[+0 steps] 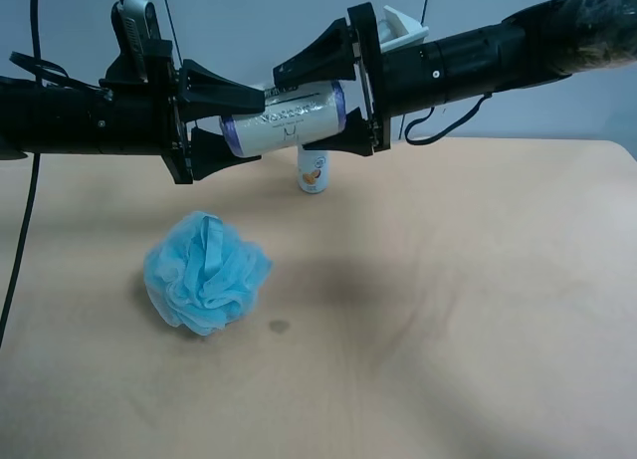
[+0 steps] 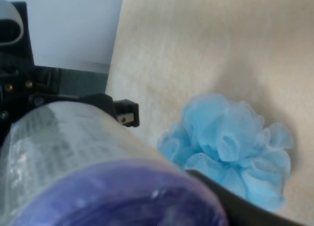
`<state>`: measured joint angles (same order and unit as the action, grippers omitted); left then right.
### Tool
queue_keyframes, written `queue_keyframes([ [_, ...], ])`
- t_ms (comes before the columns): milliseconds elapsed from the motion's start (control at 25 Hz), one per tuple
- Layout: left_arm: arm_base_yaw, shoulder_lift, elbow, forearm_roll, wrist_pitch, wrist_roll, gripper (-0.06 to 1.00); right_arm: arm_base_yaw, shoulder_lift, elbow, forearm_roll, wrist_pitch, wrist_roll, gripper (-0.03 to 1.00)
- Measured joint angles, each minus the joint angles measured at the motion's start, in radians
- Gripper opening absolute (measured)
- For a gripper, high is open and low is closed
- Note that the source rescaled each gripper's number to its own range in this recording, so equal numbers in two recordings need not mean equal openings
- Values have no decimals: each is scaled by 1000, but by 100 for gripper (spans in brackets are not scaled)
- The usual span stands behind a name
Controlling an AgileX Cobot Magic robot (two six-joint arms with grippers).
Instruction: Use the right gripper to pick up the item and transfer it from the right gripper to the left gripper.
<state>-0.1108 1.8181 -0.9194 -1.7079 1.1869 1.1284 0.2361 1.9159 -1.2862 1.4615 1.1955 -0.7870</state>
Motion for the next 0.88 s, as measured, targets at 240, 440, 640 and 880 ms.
queue_keyframes([
  [240,0,-22,0,-1,2,-1,4,0,-74,-1,-127,1,-18,64],
  [440,0,-27,0,-1,-1,-1,4,0,-161,-1,-359,-44,23,64],
  [640,0,-27,0,-1,-1,-1,3,0,-253,-1,-613,-78,91,64],
  [880,0,-27,0,-1,-1,-1,2,0,-371,-1,-928,-120,248,64],
])
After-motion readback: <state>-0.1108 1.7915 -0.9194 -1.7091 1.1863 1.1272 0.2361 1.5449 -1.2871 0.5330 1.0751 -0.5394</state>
